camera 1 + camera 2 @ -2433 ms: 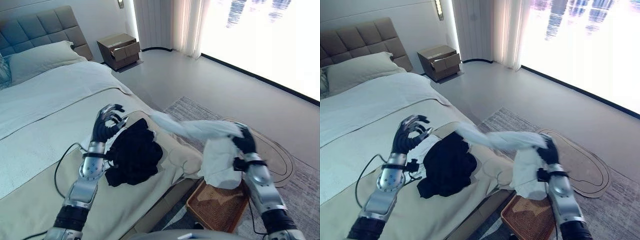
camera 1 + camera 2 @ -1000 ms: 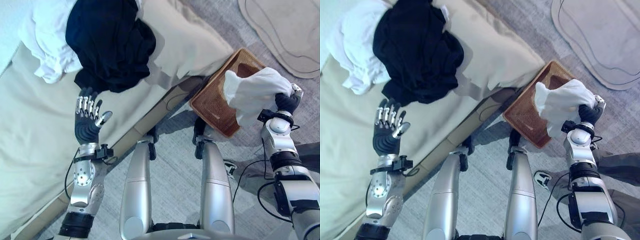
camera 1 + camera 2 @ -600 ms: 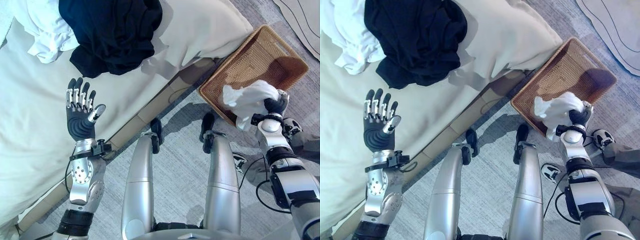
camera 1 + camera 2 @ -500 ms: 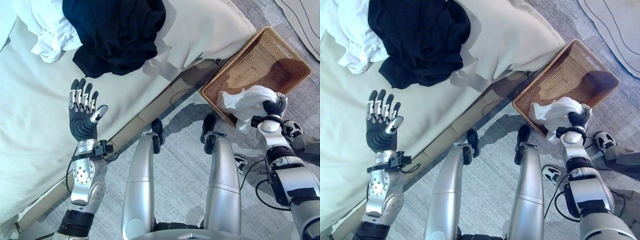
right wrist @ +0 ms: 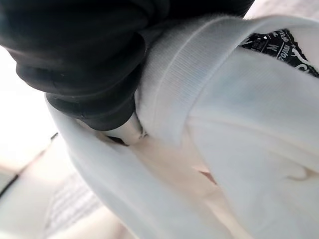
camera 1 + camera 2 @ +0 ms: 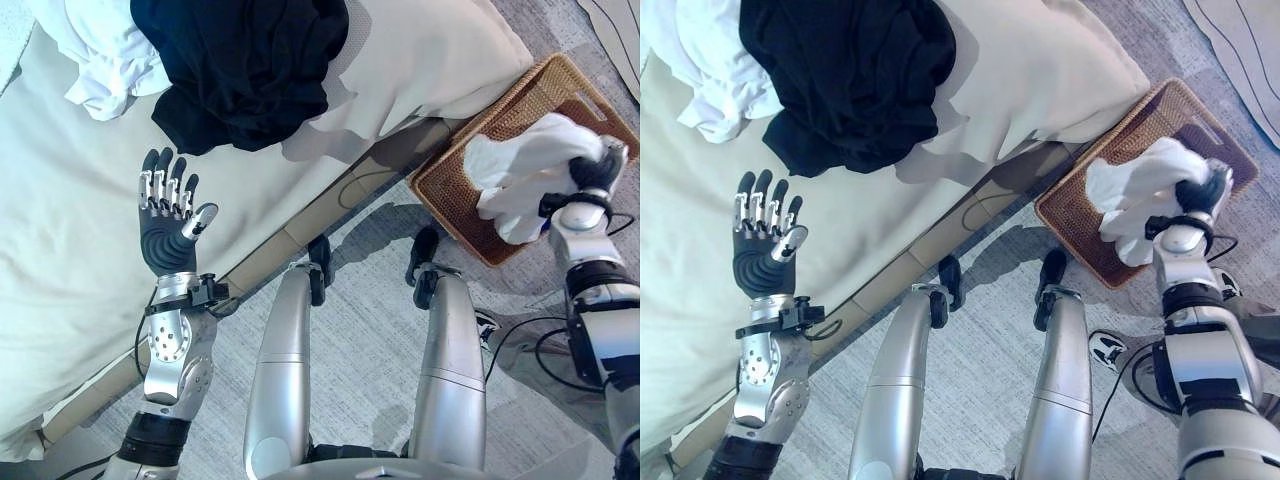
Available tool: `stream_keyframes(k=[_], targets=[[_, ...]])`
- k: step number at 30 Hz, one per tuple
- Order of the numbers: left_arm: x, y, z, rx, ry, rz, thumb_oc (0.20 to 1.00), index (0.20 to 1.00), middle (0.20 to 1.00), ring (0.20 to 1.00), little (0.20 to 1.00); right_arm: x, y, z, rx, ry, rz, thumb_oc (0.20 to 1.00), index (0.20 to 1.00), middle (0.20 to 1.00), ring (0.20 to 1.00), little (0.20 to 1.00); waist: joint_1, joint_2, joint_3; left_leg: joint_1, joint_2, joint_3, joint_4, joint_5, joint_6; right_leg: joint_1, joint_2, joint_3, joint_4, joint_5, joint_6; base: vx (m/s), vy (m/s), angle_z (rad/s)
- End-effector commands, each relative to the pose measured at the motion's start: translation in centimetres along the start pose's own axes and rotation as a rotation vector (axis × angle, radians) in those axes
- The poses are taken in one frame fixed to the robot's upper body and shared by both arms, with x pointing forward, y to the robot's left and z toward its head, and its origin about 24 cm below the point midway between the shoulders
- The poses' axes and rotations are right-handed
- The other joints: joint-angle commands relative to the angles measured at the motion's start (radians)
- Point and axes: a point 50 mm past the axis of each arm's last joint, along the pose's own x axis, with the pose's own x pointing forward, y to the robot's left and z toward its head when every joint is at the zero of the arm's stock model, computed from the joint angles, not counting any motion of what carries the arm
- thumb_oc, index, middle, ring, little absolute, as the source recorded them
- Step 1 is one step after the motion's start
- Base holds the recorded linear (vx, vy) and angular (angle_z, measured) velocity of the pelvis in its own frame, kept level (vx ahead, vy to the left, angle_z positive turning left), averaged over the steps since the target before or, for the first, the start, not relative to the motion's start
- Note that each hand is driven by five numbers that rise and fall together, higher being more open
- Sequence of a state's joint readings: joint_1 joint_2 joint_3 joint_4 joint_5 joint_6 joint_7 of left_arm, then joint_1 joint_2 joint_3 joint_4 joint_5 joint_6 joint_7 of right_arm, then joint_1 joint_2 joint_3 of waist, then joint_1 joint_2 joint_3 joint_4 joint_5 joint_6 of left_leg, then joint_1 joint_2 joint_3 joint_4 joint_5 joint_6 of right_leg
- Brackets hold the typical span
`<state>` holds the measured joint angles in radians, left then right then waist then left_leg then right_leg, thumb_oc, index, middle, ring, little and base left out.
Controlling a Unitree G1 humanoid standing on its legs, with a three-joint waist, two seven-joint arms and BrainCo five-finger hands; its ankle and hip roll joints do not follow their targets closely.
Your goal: Pick up clothes into the bucket
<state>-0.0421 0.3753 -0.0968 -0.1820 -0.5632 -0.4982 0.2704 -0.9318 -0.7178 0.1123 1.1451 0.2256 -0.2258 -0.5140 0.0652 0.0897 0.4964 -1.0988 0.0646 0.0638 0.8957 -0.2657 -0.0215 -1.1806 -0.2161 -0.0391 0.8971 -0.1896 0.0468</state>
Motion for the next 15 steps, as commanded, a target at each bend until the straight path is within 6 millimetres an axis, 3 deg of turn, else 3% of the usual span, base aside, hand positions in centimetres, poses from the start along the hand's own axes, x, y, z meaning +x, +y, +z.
stream_keyframes(k=[1,7,15], targets=[[-0.9,0.0,1.6,-0.018,-0.08,-0.002,1.0,1.0,1.0,1.0,1.0,-0.5,-1.0,-1.3,-0.057,-0.02,-0.038,0.2,0.2,0.2,0.2,0.2,-0.022,0.005,-0.151,-0.074,0.01,-0.026,-0.057,0.061,-0.006,0.006,-0.015,0.002,-0.103,0.062,0.057,0.0,0.0,0.0],[-1.0,0.1,1.6,-0.024,-0.079,0.013,1.0,1.0,1.0,1.0,1.0,-0.4,-0.9,0.1,0.003,-0.086,-0.055,0.2,0.2,0.2,0.2,0.2,-0.03,-0.002,-0.158,-0.074,0.01,-0.031,-0.061,0.061,-0.007,0.007,-0.012,0.0,-0.105,0.058,0.054,0.0,0.0,0.0],[-0.8,0.0,1.6,-0.02,-0.079,0.009,1.0,1.0,1.0,1.0,1.0,-2.0,0.5,-3.9,-0.055,0.106,-0.035,0.2,0.2,0.2,0.2,0.2,-0.021,0.005,-0.17,-0.088,0.004,-0.037,-0.055,0.059,-0.006,-0.005,-0.013,-0.003,-0.094,0.052,0.053,0.0,0.0,0.0]])
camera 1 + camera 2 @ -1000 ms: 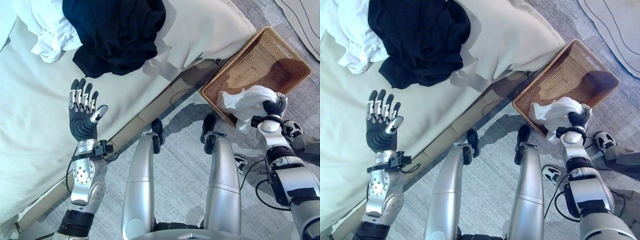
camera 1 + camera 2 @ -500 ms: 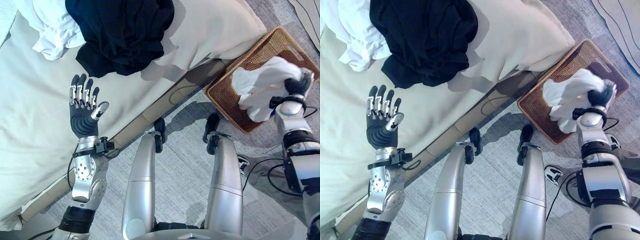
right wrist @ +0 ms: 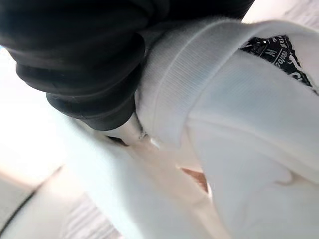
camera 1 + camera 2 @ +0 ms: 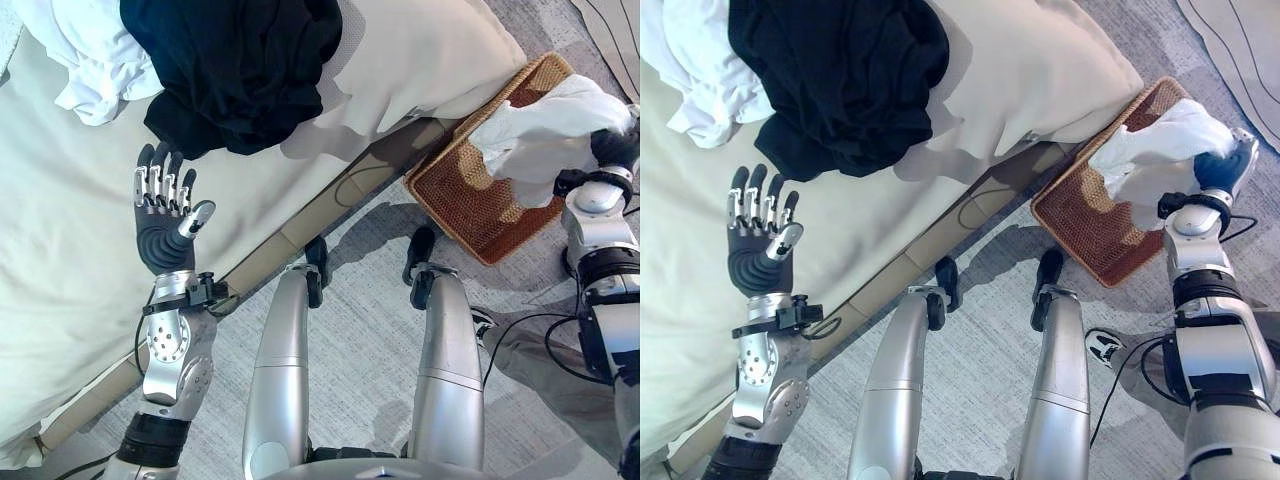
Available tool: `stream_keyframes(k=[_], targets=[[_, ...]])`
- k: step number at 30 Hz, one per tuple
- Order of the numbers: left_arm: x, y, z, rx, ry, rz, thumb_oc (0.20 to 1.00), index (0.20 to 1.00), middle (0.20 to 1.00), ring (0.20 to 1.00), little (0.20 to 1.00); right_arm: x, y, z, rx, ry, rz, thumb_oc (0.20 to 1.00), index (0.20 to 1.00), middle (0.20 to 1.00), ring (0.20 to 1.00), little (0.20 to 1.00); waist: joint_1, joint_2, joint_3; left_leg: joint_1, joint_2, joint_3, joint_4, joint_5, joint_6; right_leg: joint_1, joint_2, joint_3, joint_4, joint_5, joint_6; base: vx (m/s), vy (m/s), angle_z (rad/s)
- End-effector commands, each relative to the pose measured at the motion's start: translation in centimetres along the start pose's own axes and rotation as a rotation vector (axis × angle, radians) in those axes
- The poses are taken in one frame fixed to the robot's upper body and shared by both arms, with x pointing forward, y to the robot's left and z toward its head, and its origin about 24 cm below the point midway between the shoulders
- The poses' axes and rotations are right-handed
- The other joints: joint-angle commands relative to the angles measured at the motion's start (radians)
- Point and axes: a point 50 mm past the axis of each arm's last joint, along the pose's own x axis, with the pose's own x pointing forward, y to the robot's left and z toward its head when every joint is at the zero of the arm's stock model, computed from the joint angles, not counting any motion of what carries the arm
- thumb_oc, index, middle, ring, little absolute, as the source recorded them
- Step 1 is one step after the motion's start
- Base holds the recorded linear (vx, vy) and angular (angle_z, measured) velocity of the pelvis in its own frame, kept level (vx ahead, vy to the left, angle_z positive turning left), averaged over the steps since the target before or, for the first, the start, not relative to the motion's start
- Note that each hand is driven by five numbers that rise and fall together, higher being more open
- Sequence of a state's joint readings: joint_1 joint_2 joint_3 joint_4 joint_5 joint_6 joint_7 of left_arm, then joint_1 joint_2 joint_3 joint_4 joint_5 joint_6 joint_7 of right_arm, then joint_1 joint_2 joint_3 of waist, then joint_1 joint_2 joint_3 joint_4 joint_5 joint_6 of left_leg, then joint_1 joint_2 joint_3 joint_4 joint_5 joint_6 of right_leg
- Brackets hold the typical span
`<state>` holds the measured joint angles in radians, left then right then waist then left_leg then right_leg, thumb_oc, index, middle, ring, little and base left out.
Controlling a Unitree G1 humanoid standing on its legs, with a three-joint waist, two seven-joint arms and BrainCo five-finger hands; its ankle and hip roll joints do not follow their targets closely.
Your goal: Pick up clothes into the bucket
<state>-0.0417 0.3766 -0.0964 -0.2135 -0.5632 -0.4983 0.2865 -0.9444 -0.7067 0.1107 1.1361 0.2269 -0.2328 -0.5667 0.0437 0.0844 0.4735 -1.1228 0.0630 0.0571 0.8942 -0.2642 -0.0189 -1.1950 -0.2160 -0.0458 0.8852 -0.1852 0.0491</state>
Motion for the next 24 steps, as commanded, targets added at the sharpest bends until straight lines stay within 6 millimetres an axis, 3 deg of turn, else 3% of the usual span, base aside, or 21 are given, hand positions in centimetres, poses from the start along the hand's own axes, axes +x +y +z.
stream_keyframes(k=[1,5,6,7,8,17,24], targets=[[-0.9,0.3,1.1,-0.007,-0.056,0.007,1.0,1.0,1.0,1.0,1.0,-2.2,0.2,-4.9,-0.091,0.139,0.017,0.2,0.2,0.2,0.2,0.2,0.003,0.012,-0.149,-0.066,0.004,-0.03,-0.053,0.058,-0.009,0.008,-0.013,0.004,-0.081,0.048,0.05,0.0,0.0,0.0],[-0.7,0.4,1.2,0.0,-0.064,0.003,1.0,1.0,1.0,1.0,1.0,-3.0,0.8,-6.1,-0.108,0.197,0.063,0.2,0.2,0.2,0.2,0.2,0.01,0.018,-0.15,-0.073,0.002,-0.033,-0.048,0.059,-0.008,0.002,-0.015,0.003,-0.074,0.045,0.049,0.0,0.0,0.0],[-0.7,0.4,1.2,0.001,-0.063,0.001,1.0,1.0,1.0,1.0,1.0,-3.1,0.8,-6.4,-0.124,0.209,0.069,0.507,0.507,0.507,0.507,0.507,0.013,0.019,-0.152,-0.075,0.003,-0.034,-0.045,0.058,-0.008,-0.003,-0.015,0.004,-0.068,0.044,0.05,0.0,0.0,0.0],[-0.7,0.4,1.2,0.001,-0.063,0.001,1.0,1.0,1.0,1.0,1.0,-3.1,0.8,-6.4,-0.124,0.209,0.069,0.507,0.507,0.507,0.507,0.507,0.013,0.019,-0.152,-0.076,0.003,-0.034,-0.045,0.058,-0.008,-0.003,-0.015,0.004,-0.068,0.044,0.05,0.0,0.0,0.0],[-0.7,0.4,1.2,0.002,-0.064,0.004,1.0,1.0,1.0,1.0,1.0,-3.0,0.7,-6.4,-0.122,0.22,0.057,1.0,1.0,1.0,1.0,1.0,0.016,0.021,-0.154,-0.076,0.002,-0.033,-0.045,0.059,-0.008,-0.004,-0.018,0.004,-0.068,0.044,0.049,0.0,0.0,0.0],[-0.4,0.2,1.5,0.008,-0.084,-0.001,1.0,1.0,1.0,1.0,1.0,-2.9,0.4,-6.3,-0.092,0.227,0.015,1.0,1.0,1.0,1.0,1.0,0.016,0.018,-0.159,-0.059,0.003,-0.035,-0.069,0.069,-0.008,0.015,-0.021,-0.003,-0.089,0.052,0.052,0.0,-0.001,0.0],[-0.1,0.2,1.1,0.002,-0.077,-0.004,1.0,1.0,1.0,1.0,1.0,-2.9,0.1,-6.4,-0.048,0.24,-0.014,1.0,1.0,1.0,1.0,1.0,0.005,-0.001,-0.17,0.029,0.016,-0.035,-0.186,0.105,-0.019,0.103,-0.02,-0.027,-0.201,0.086,0.063,0.0,-0.005,0.01]])
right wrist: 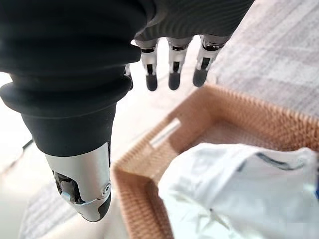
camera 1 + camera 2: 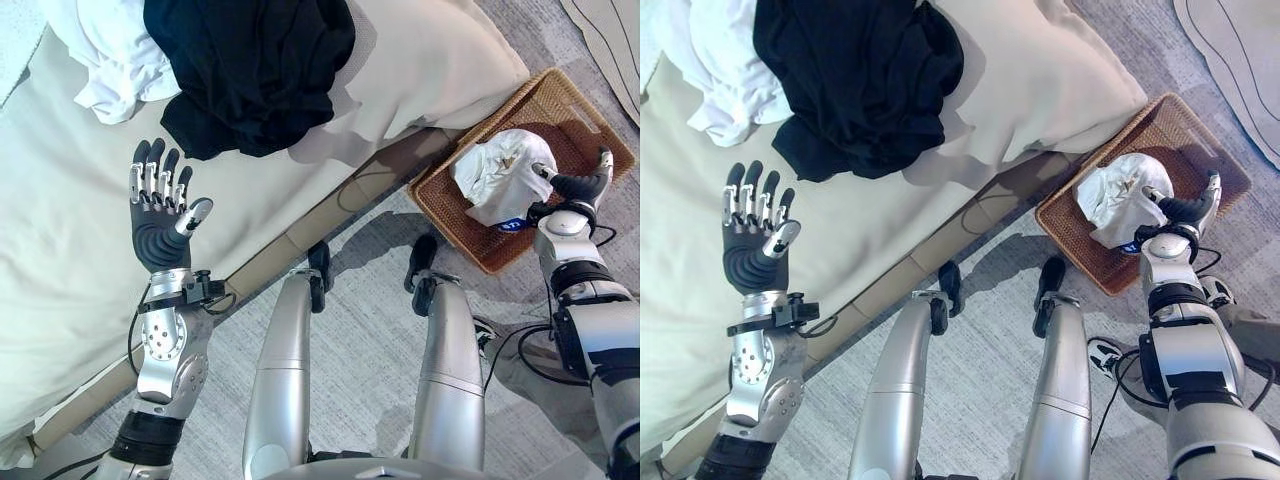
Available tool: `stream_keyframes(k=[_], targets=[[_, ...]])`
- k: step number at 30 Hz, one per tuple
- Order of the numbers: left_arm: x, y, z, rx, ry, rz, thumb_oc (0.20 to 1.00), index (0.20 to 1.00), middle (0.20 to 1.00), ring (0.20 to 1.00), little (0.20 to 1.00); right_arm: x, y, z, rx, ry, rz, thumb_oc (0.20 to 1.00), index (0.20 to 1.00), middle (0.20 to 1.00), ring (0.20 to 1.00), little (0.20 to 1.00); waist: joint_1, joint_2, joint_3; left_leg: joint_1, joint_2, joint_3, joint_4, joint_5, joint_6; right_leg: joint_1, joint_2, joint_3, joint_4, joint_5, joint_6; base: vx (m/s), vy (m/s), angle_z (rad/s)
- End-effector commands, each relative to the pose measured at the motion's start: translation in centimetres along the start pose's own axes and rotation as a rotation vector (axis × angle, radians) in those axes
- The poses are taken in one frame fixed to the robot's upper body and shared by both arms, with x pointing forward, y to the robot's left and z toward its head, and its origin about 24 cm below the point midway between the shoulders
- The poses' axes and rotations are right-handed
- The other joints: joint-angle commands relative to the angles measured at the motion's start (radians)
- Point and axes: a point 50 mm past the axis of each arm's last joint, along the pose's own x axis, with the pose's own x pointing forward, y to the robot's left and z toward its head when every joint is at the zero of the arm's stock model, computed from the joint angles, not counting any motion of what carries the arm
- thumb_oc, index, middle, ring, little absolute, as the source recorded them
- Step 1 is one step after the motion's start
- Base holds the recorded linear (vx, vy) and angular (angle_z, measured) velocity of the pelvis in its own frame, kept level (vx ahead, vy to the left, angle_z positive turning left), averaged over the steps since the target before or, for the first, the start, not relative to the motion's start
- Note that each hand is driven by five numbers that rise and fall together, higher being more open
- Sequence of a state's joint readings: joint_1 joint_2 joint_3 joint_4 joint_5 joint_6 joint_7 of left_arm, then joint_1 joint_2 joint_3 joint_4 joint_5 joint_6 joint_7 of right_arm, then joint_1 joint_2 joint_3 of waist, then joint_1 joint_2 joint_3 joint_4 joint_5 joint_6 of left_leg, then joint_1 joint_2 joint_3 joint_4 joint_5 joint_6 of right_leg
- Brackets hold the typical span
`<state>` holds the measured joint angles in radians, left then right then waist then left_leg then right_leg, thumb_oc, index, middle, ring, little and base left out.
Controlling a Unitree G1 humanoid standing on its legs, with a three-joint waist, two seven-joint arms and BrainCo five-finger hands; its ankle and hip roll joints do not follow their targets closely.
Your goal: Pick up clothes into the bucket
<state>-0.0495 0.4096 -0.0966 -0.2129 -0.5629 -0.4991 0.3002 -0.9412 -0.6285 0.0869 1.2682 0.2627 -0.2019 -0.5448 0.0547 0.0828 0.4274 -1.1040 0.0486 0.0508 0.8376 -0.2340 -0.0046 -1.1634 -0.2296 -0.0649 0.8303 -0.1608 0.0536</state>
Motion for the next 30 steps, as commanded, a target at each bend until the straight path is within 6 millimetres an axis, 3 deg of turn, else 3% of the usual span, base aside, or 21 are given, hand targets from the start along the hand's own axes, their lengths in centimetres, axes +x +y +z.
stream_keyframes(k=[1,4,5,6,7,12,14,15,16,17,18,19,20,21,24,25,26,27,29,30], targets=[[-0.4,0.0,0.8,-0.022,-0.069,0.005,1.0,1.0,1.0,1.0,1.0,-0.6,-1.3,-2.9,-0.028,0.05,-0.052,1.0,1.0,1.0,1.0,1.0,-0.006,0.001,-0.122,0.014,0.03,-0.028,-0.134,0.077,-0.034,0.076,-0.006,-0.009,-0.15,0.064,0.059,-0.02,-0.029,0.05],[-0.3,0.1,0.6,-0.016,-0.065,0.007,1.0,1.0,1.0,1.0,1.0,-0.6,-1.4,-3.1,-0.015,0.058,-0.06,1.0,1.0,1.0,1.0,1.0,-0.007,-0.005,-0.124,0.08,0.032,-0.029,-0.216,0.102,-0.04,0.138,-0.002,-0.02,-0.226,0.087,0.067,-0.04,-0.029,0.01],[-0.2,0.3,0.3,-0.009,-0.053,0.016,1.0,1.0,1.0,1.0,1.0,-1.0,-1.5,-3.9,-0.007,0.08,-0.058,1.0,1.0,1.0,1.0,1.0,-0.013,-0.01,-0.12,0.118,0.033,-0.025,-0.274,0.153,-0.038,0.18,-0.001,-0.033,-0.285,0.132,0.064,-0.02,-0.048,0.0],[-0.3,0.3,0.2,-0.009,-0.051,0.017,1.0,1.0,1.0,1.0,1.0,-1.0,-1.5,-4.0,-0.008,0.081,-0.058,1.0,1.0,1.0,1.0,1.0,-0.011,-0.009,-0.123,0.136,0.035,-0.032,-0.277,0.129,-0.046,0.194,0.003,-0.029,-0.281,0.108,0.073,-0.08,-0.083,0.02],[-0.1,0.5,0.0,0.016,-0.046,0.025,1.0,1.0,1.0,1.0,1.0,-1.7,-1.0,-4.8,-0.004,0.087,-0.03,1.0,1.0,1.0,1.0,1.0,-0.02,-0.015,-0.119,0.164,0.032,-0.033,-0.32,0.171,-0.042,0.228,0.005,-0.04,-0.326,0.143,0.065,0.01,-0.082,0.05],[0.3,1.9,-0.9,0.18,-0.013,0.064,1.0,1.0,1.0,1.0,1.0,-5.8,1.0,-8.7,0.069,0.117,0.093,1.0,1.0,1.0,1.0,1.0,-0.052,-0.03,-0.115,0.311,0.036,-0.065,-0.431,0.215,-0.058,0.379,0.034,-0.063,-0.418,0.154,0.058,0.03,-0.128,0.11],[0.4,2.5,-1.3,0.285,0.003,0.079,1.0,1.0,1.0,1.0,1.0,-8.3,2.0,-9.9,0.103,0.112,0.169,1.0,1.0,1.0,1.0,1.0,-0.068,-0.043,-0.099,0.358,0.049,-0.076,-0.428,0.226,-0.074,0.467,0.049,-0.077,-0.459,0.145,0.048,0.04,-0.143,0.18],[0.4,2.5,-1.3,0.287,0.003,0.079,1.0,1.0,1.0,1.0,1.0,-8.3,2.0,-10.0,0.102,0.113,0.169,1.0,1.0,1.0,1.0,1.0,-0.068,-0.042,-0.096,0.363,0.049,-0.077,-0.429,0.225,-0.074,0.475,0.05,-0.079,-0.463,0.146,0.048,0.06,-0.128,0.09],[0.8,2.9,-1.7,0.41,0.003,0.075,1.0,1.0,1.0,1.0,1.0,-10.7,2.8,-10.6,0.177,0.115,0.253,1.0,1.0,1.0,1.0,1.0,-0.077,-0.059,-0.075,0.389,0.054,-0.091,-0.381,0.227,-0.081,0.547,0.061,-0.095,-0.492,0.142,0.037,0.04,-0.072,0.01],[0.8,2.9,-1.7,0.411,0.003,0.074,1.0,1.0,1.0,1.0,1.0,-10.7,2.8,-10.6,0.177,0.116,0.252,1.0,1.0,1.0,1.0,1.0,-0.077,-0.059,-0.072,0.393,0.054,-0.092,-0.38,0.226,-0.081,0.552,0.062,-0.096,-0.494,0.142,0.037,0.08,-0.081,-0.05],[1.6,3.4,-2.1,0.588,-0.01,0.063,1.0,1.0,1.0,1.0,1.0,-12.6,3.4,-10.4,0.242,0.082,0.339,1.0,1.0,1.0,1.0,1.0,-0.088,-0.064,-0.067,0.447,0.079,-0.092,-0.486,0.277,-0.095,0.59,0.064,-0.113,-0.526,0.14,0.044,0.04,-0.014,-0.11],[1.6,3.3,-2.1,0.589,-0.01,0.063,1.0,1.0,1.0,1.0,1.0,-12.6,3.3,-10.4,0.242,0.083,0.338,1.0,1.0,1.0,1.0,1.0,-0.088,-0.066,-0.065,0.455,0.078,-0.091,-0.495,0.283,-0.095,0.595,0.063,-0.113,-0.529,0.141,0.044,0.08,0.104,-0.02],[2.4,3.5,-2.6,0.735,-0.018,0.052,1.0,1.0,1.0,1.0,1.0,-13.6,3.4,-10.3,0.281,0.07,0.389,1.0,1.0,1.0,1.0,1.0,-0.08,-0.067,-0.066,0.483,0.065,-0.118,-0.616,0.35,-0.103,0.595,0.065,-0.105,-0.532,0.16,0.058,0.08,0.19,0.03],[2.9,3.6,-2.8,0.838,-0.028,0.026,1.0,1.0,1.0,1.0,1.0,-14.1,3.4,-10.2,0.284,0.056,0.417,1.0,1.0,1.0,1.0,1.0,-0.078,-0.068,-0.065,0.495,0.064,-0.117,-0.657,0.369,-0.099,0.597,0.061,-0.097,-0.523,0.157,0.06,0.13,0.278,0.12],[3.5,4.0,-3.6,0.955,-0.022,0.016,1.0,1.0,1.0,1.0,1.0,-15.4,4.1,-9.7,0.293,0.029,0.5,1.0,1.0,1.0,1.0,1.0,-0.092,-0.081,-0.053,0.543,0.072,-0.074,-0.686,0.353,-0.085,0.597,0.054,-0.07,-0.502,0.152,0.072,0.05,0.17,-0.01],[5.3,4.0,-3.8,1.082,-0.054,-0.014,1.0,1.0,1.0,1.0,1.0,-15.8,4.8,-8.6,0.307,-0.024,0.548,1.0,1.0,1.0,1.0,1.0,-0.101,-0.094,-0.03,0.522,0.05,-0.055,-0.653,0.342,-0.073,0.588,0.037,-0.042,-0.499,0.164,0.084,0.0,0.211,-0.25],[5.3,3.9,-3.9,1.082,-0.056,-0.015,1.0,1.0,1.0,1.0,1.0,-15.7,4.8,-8.5,0.308,-0.024,0.547,1.0,1.0,1.0,1.0,1.0,-0.099,-0.094,-0.03,0.521,0.05,-0.054,-0.651,0.341,-0.072,0.586,0.037,-0.041,-0.498,0.164,0.084,0.01,0.285,-0.37],[6.4,4.2,-3.8,1.233,-0.095,-0.039,1.0,1.0,1.0,1.0,1.0,-16.2,5.3,-8.1,0.331,-0.034,0.581,1.0,1.0,1.0,1.0,1.0,-0.103,-0.105,-0.018,0.513,0.037,-0.036,-0.629,0.327,-0.063,0.585,0.026,-0.03,-0.513,0.179,0.093,0.04,0.194,-0.38],[7.1,4.3,-3.7,1.316,-0.123,-0.05,1.0,1.0,1.0,1.0,1.0,-16.3,5.5,-7.7,0.328,-0.055,0.602,1.0,1.0,1.0,1.0,1.0,-0.104,-0.111,-0.012,0.509,0.035,-0.026,-0.623,0.32,-0.058,0.586,0.022,-0.02,-0.528,0.191,0.099,0.04,0.179,-0.39],[8.4,4.6,-3.5,1.463,-0.159,-0.082,1.0,1.0,1.0,1.0,1.0,-16.5,5.8,-7.0,0.329,-0.089,0.629,1.0,1.0,1.0,1.0,1.0,-0.113,-0.12,-0.004,0.493,0.034,-0.013,-0.604,0.308,-0.051,0.584,0.015,-0.014,-0.552,0.207,0.109,0.03,0.105,-0.35]])
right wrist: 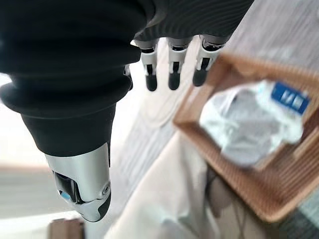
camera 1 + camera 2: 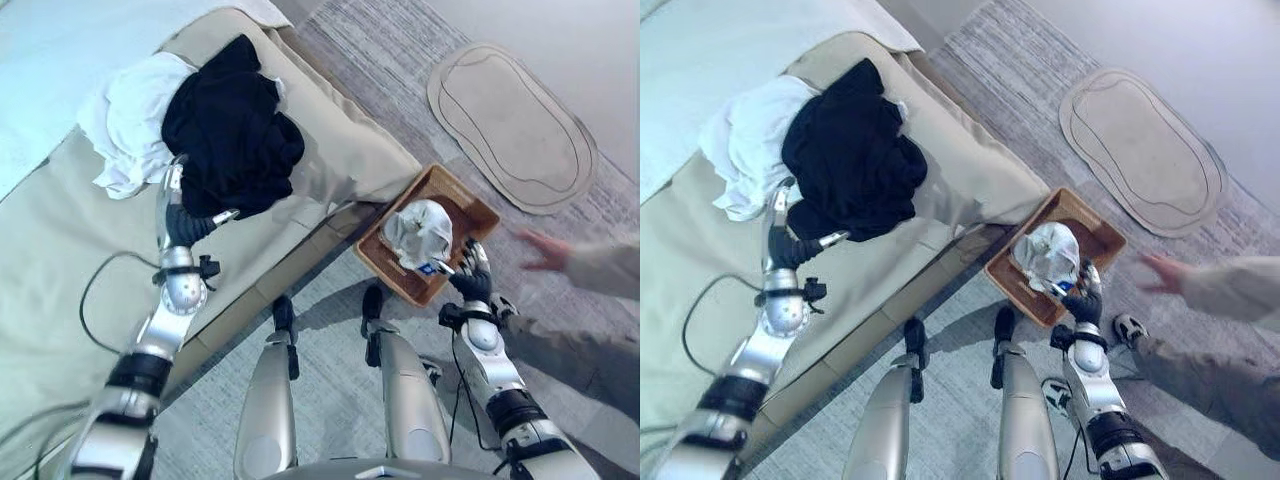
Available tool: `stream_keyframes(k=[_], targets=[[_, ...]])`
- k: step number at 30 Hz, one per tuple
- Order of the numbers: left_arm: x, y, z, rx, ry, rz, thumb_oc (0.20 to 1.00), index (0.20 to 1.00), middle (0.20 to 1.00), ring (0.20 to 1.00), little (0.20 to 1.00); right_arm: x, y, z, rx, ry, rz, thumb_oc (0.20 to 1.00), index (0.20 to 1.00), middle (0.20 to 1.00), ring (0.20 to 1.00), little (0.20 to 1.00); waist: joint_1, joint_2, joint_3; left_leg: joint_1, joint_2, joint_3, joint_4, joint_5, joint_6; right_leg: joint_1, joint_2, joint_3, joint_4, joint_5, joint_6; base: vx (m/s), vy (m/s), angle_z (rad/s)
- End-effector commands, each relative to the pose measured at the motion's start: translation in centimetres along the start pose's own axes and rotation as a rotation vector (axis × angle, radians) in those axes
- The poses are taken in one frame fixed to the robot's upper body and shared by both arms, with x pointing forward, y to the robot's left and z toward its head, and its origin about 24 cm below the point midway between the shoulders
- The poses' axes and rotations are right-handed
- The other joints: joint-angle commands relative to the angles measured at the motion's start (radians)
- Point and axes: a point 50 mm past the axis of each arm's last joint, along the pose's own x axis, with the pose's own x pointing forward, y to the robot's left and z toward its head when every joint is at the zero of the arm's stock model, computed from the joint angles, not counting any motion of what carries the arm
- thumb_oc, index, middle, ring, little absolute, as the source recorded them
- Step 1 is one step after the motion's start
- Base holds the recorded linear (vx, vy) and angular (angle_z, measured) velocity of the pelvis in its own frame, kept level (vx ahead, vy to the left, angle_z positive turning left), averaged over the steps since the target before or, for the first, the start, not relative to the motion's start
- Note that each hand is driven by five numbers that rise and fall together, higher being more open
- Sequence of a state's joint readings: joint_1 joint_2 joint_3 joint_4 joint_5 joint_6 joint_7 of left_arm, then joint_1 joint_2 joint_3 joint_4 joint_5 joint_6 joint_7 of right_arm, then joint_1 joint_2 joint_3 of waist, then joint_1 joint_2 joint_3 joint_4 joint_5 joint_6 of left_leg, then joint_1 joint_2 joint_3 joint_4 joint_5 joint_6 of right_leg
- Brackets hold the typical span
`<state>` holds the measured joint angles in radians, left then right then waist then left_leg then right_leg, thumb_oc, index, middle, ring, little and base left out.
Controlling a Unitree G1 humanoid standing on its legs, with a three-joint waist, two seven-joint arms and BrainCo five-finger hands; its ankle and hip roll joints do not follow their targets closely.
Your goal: Pick up clothes into the bucket
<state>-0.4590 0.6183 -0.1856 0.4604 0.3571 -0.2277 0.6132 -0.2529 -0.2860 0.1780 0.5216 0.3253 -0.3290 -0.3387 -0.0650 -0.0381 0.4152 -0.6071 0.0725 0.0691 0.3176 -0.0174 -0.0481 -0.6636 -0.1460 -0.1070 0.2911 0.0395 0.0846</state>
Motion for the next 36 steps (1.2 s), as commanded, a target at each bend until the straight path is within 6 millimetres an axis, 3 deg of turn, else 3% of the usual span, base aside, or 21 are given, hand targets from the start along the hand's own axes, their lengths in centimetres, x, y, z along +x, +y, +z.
stream_keyframes(k=[1,7,11,15,19,26,27,28,29,36], targets=[[1.6,1.7,0.4,0.219,-0.114,0.078,1.0,1.0,1.0,1.0,1.0,-0.1,-0.1,2.0,0.004,-0.123,0.041,1.0,1.0,1.0,1.0,1.0,0.009,0.0,0.009,-0.004,0.01,-0.031,-0.083,0.091,-0.008,0.084,-0.069,0.029,-0.013,0.007,0.079,0.05,0.179,-0.35],[6.5,4.8,0.2,0.682,-0.197,0.108,1.0,1.0,1.0,1.0,1.0,0.0,0.3,3.2,-0.031,-0.18,0.112,1.0,1.0,1.0,1.0,1.0,-0.022,-0.019,0.044,-0.101,0.004,-0.019,0.011,0.049,0.011,0.029,-0.091,0.031,-0.007,0.021,0.093,0.01,0.092,-0.08],[8.8,6.4,1.0,0.831,-0.218,0.127,1.0,1.0,1.0,1.0,1.0,0.2,-0.2,4.0,-0.032,-0.211,0.113,1.0,1.0,1.0,1.0,1.0,-0.04,-0.024,0.069,-0.184,0.001,-0.023,0.074,0.029,0.018,-0.035,-0.097,0.031,0.019,0.026,0.097,-0.02,0.075,0.0],[10.4,7.7,0.6,0.994,-0.163,0.132,1.0,1.0,1.0,1.0,1.0,0.3,-0.3,4.7,-0.02,-0.235,0.117,1.0,1.0,1.0,1.0,1.0,-0.055,-0.029,0.084,-0.254,-0.002,-0.025,0.104,0.023,0.023,-0.095,-0.102,0.032,0.026,0.04,0.104,-0.01,0.041,-0.05],[11.3,8.0,0.6,1.095,-0.14,0.087,1.0,1.0,1.0,1.0,1.0,0.3,-0.2,4.6,-0.009,-0.229,0.116,1.0,1.0,1.0,1.0,1.0,-0.065,-0.029,0.088,-0.299,-0.005,-0.029,0.119,0.019,0.027,-0.133,-0.106,0.028,0.031,0.047,0.109,0.0,0.036,-0.01],[11.4,7.2,1.8,1.102,-0.236,0.024,1.0,1.0,1.0,1.0,1.0,0.4,-0.2,4.4,0.004,-0.218,0.117,1.0,1.0,1.0,1.0,1.0,-0.062,-0.028,0.079,-0.327,-0.016,-0.033,0.126,0.014,0.03,-0.16,-0.111,0.027,0.033,0.051,0.112,0.0,0.02,0.01],[11.3,7.0,1.8,1.107,-0.255,0.014,0.934,0.934,0.934,0.934,0.934,0.5,-0.2,4.5,0.006,-0.22,0.119,1.0,1.0,1.0,1.0,1.0,-0.061,-0.028,0.078,-0.328,-0.017,-0.034,0.125,0.014,0.031,-0.163,-0.111,0.027,0.033,0.051,0.111,0.0,0.034,0.02],[11.1,6.7,1.7,1.11,-0.27,-0.006,0.319,0.319,0.319,0.319,0.319,0.5,-0.2,4.5,0.006,-0.22,0.118,1.0,1.0,1.0,1.0,1.0,-0.061,-0.028,0.075,-0.329,-0.018,-0.034,0.123,0.014,0.031,-0.164,-0.111,0.026,0.03,0.052,0.111,0.0,0.0,0.0],[11.0,6.5,1.7,1.116,-0.283,-0.025,0.2,0.2,0.2,0.2,0.2,0.6,-0.2,4.5,0.006,-0.221,0.119,1.0,1.0,1.0,1.0,1.0,-0.061,-0.028,0.073,-0.329,-0.019,-0.034,0.121,0.015,0.03,-0.164,-0.111,0.026,0.03,0.053,0.111,0.0,0.0,0.0],[10.2,5.7,1.3,1.114,-0.318,-0.085,0.2,0.2,0.2,0.2,0.2,0.7,0.0,4.4,-0.003,-0.216,0.123,1.0,1.0,1.0,1.0,1.0,-0.057,-0.024,0.065,-0.302,-0.024,-0.033,0.089,0.026,0.028,-0.147,-0.109,0.022,0.019,0.054,0.109,0.0,0.0,0.0]])
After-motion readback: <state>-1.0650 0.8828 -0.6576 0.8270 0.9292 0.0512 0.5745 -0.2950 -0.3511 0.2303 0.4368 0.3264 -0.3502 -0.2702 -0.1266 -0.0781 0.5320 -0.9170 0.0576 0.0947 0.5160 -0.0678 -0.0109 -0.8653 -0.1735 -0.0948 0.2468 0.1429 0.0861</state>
